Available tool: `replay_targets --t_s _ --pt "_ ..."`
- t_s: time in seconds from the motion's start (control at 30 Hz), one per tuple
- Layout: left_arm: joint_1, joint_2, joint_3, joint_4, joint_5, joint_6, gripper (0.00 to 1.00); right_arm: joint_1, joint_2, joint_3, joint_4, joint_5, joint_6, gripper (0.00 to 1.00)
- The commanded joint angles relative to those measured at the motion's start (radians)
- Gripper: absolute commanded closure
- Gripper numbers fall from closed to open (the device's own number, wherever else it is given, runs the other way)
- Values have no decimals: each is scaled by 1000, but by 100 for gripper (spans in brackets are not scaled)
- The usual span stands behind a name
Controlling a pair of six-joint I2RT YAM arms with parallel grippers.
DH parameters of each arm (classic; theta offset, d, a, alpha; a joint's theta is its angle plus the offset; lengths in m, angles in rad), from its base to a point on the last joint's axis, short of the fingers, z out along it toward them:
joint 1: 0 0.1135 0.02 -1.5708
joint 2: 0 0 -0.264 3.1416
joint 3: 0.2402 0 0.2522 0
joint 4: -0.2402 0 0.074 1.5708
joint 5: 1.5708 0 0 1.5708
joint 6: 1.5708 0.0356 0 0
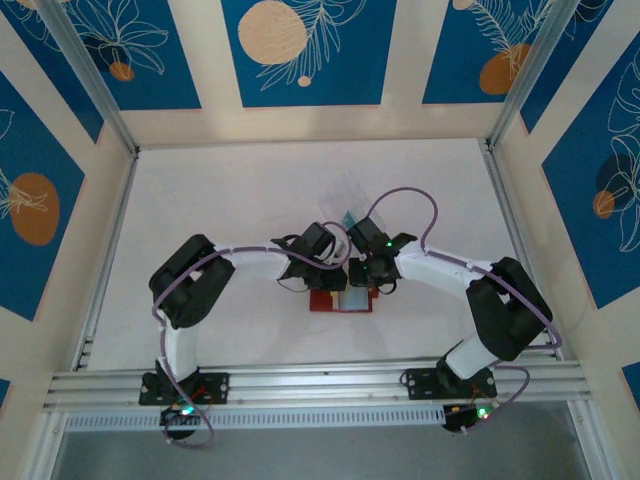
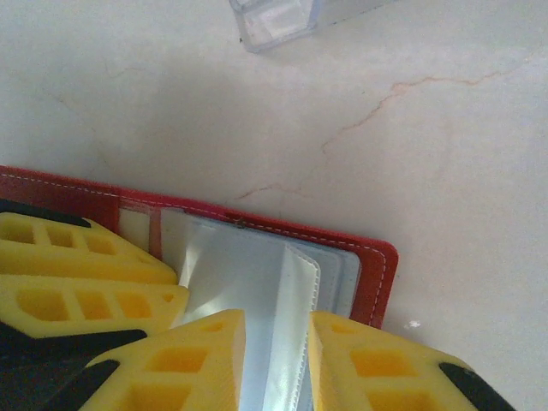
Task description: Put the credit cards into the card holder
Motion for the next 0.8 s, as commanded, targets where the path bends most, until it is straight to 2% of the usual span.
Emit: replay_targets --t_s 0.0,0.6,0.77 --pt "-14 40 -31 -35 -19 14 85 -3 27 14 -20 1 3 72" --pt "-14 47 -32 -25 -14 9 85 -5 36 -4 32 -96 -2 76" --pt "-14 45 -36 -23 -14 8 85 -1 25 -7 15 -52 -5 74"
